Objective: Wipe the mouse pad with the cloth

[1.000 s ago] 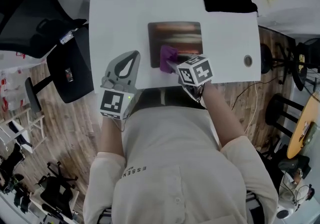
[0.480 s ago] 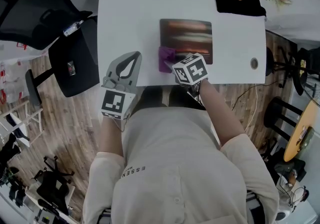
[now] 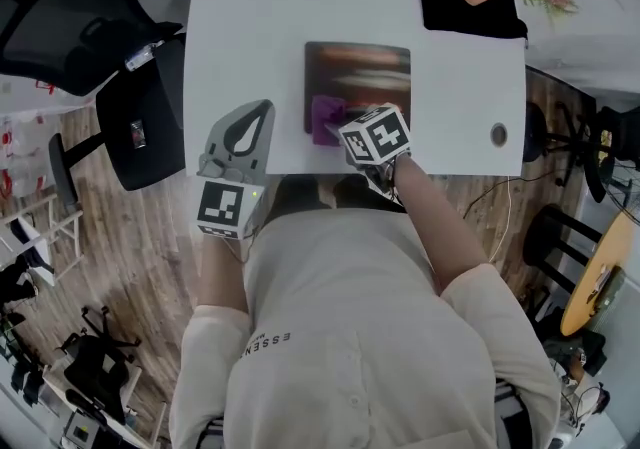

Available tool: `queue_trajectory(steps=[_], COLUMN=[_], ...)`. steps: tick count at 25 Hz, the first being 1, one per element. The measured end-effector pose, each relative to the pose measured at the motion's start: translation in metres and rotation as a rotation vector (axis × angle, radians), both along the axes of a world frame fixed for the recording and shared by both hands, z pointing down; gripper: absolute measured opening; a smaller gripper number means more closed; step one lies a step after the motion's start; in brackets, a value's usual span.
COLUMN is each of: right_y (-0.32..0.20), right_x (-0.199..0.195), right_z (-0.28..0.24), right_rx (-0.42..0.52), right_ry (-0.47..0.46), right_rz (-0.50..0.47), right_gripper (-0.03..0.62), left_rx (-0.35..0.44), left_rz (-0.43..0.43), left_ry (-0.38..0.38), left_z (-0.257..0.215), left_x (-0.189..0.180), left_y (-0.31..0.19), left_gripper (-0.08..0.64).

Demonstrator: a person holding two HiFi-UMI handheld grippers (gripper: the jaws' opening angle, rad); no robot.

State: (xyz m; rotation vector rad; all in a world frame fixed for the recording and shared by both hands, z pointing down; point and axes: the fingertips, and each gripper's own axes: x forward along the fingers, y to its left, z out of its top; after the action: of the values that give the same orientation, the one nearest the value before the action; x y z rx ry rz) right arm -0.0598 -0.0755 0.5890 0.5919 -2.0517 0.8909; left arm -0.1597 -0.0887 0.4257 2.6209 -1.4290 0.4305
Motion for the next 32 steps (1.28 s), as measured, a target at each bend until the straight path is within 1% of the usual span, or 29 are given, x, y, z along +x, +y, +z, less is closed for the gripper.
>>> queue_trajectory(steps=[7,12,16,21,26,32], right_y=[-0.007,-0.010,-0.011,-0.014,-0.015,-0.016], right_x=[0.042,0.074,0.096,0.118,0.149,0.179], right_z=[0.000,0.000,0.001,0.001,0.003,0.005], right_rx=[0.001,-0.004,-0.004,-0.002,0.003,0.000], right_ry=[-0.017,-0.029,-0.039,-0.062,-0.034,-0.037], right_rz=[0.030,0.078,0.106,0.120,0.145,0.156], right_gripper=[0.107,0.107,0.107,0.107,0.107,0.107], left_rx=[0.015,0.026,0.010,0.026,0.028,0.021], left_rz=[0.023,0.041,0.028,0.041,0.047,0.039], left_ry=[-0.004,-0.031,-0.020,-0.030,-0.023,-0.008], left_z=[-0.005,-0.008,-0.008,-0.005,-0.003,0.000], left_x=[0.048,0.077,0.095,0.115,0.137,0.164], left_y=[-0.006,-0.004,-0.003,-0.005,-0.006,-0.009], left_gripper=[0.003,0.002,0.002,0.002,0.002,0.002])
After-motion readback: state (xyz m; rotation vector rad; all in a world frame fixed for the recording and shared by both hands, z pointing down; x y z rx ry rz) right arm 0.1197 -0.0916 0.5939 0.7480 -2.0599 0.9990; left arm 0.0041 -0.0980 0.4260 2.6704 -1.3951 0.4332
